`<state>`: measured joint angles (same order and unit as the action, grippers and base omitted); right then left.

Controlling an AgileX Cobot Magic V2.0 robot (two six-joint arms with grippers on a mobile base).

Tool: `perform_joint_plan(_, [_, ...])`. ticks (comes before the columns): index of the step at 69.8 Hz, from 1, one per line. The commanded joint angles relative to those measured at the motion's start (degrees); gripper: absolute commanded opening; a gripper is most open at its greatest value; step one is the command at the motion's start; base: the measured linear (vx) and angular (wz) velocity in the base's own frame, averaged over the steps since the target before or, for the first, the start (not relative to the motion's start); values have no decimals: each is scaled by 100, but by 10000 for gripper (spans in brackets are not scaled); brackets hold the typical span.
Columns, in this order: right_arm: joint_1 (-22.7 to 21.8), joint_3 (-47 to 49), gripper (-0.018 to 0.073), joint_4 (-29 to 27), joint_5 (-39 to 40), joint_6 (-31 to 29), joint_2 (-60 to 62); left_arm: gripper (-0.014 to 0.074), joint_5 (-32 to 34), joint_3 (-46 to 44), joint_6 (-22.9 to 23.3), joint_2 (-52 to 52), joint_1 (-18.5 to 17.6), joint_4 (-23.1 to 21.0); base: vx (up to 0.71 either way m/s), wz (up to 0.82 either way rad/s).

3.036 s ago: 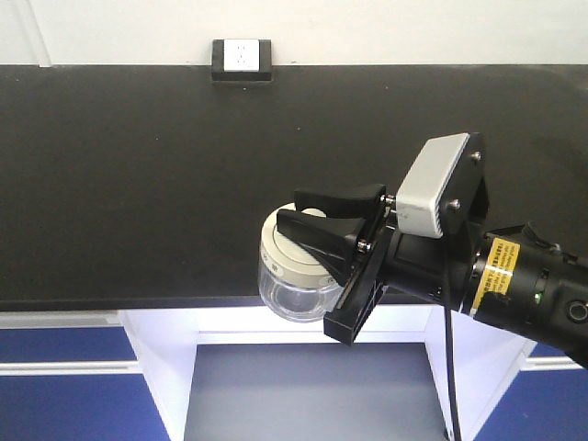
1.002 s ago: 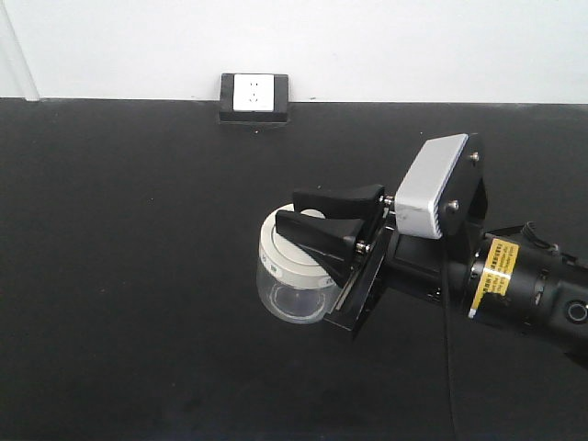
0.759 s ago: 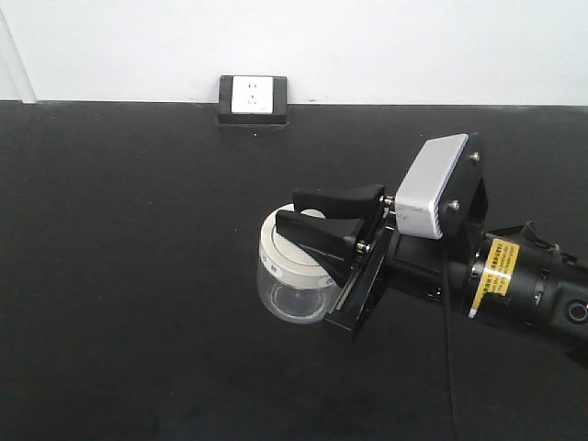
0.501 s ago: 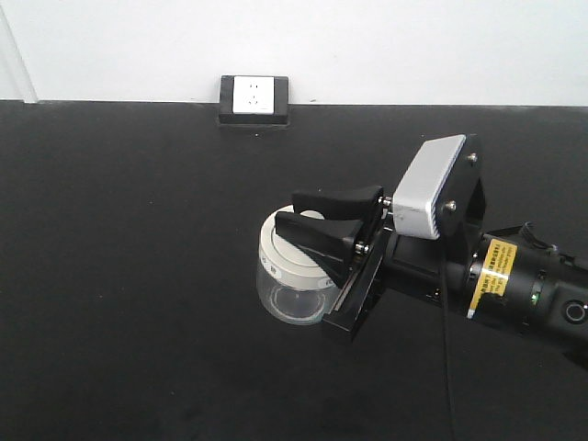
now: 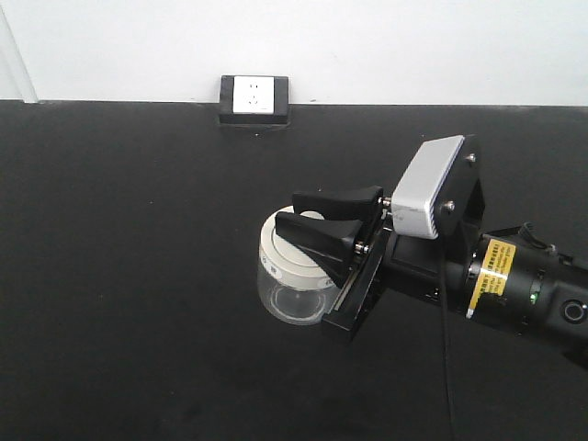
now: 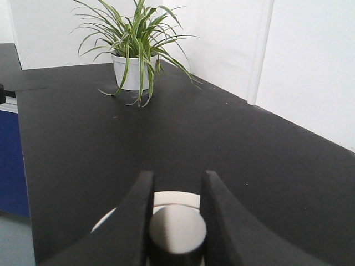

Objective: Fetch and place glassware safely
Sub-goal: 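Hold the jar in the right gripper above the black bench surface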

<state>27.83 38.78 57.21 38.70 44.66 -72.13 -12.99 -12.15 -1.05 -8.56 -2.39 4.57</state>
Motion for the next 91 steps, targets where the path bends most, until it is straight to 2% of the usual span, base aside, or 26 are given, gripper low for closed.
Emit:
perform_joint_plan(1, [-12, 183, -4, -259, 406, -19, 139, -7, 404, -167, 22, -83, -25, -17, 0, 0])
perform_joint_plan(91, [-12, 183, -4, -259, 491, -19, 139, -7, 404, -167, 22, -83, -25, -17, 0, 0])
